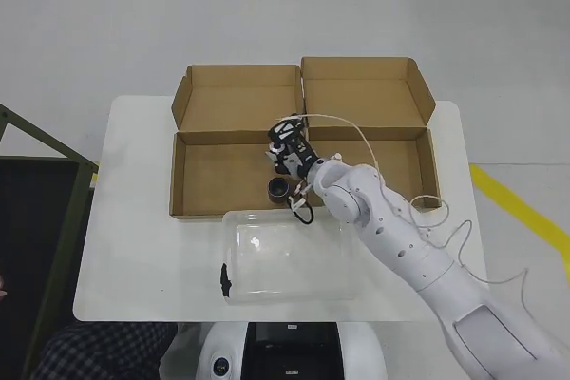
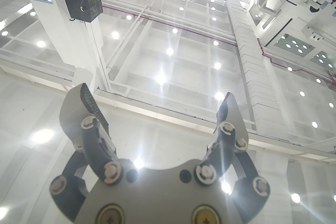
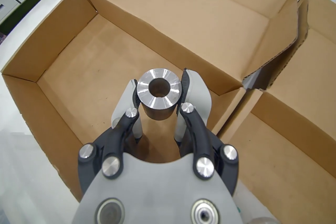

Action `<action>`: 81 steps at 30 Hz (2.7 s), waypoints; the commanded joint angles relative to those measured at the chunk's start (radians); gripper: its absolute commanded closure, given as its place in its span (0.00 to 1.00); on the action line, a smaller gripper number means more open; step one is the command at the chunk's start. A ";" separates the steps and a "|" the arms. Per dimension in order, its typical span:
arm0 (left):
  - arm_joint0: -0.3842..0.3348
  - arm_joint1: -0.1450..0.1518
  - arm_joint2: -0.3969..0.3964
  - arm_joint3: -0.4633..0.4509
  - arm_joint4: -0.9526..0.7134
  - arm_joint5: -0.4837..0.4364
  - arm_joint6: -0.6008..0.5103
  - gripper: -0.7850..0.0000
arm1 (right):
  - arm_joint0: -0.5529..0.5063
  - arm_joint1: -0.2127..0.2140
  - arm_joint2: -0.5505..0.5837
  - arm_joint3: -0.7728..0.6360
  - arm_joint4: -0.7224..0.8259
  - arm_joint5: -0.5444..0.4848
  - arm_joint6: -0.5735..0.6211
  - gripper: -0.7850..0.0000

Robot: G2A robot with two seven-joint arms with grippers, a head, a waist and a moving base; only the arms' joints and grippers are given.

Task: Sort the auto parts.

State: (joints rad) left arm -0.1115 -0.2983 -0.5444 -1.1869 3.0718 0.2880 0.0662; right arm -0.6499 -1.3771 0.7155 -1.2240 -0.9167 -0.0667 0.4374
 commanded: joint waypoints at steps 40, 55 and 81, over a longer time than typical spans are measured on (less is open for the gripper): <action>0.000 0.000 0.000 0.000 0.000 0.000 0.000 0.00 | 0.022 -0.083 -0.001 0.090 -0.079 -0.025 0.062 0.59; 0.000 0.000 0.000 0.000 0.000 0.000 0.000 0.00 | -0.130 -0.028 0.150 -0.249 -0.198 -0.127 -0.005 0.55; 0.000 0.000 0.000 0.000 0.000 0.000 0.000 0.00 | -0.689 0.102 0.638 -0.722 -0.417 -0.400 -0.312 0.00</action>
State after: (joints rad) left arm -0.1115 -0.2983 -0.5444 -1.1869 3.0718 0.2880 0.0662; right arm -1.3163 -1.2781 1.3361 -1.9404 -1.3273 -0.4673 0.1387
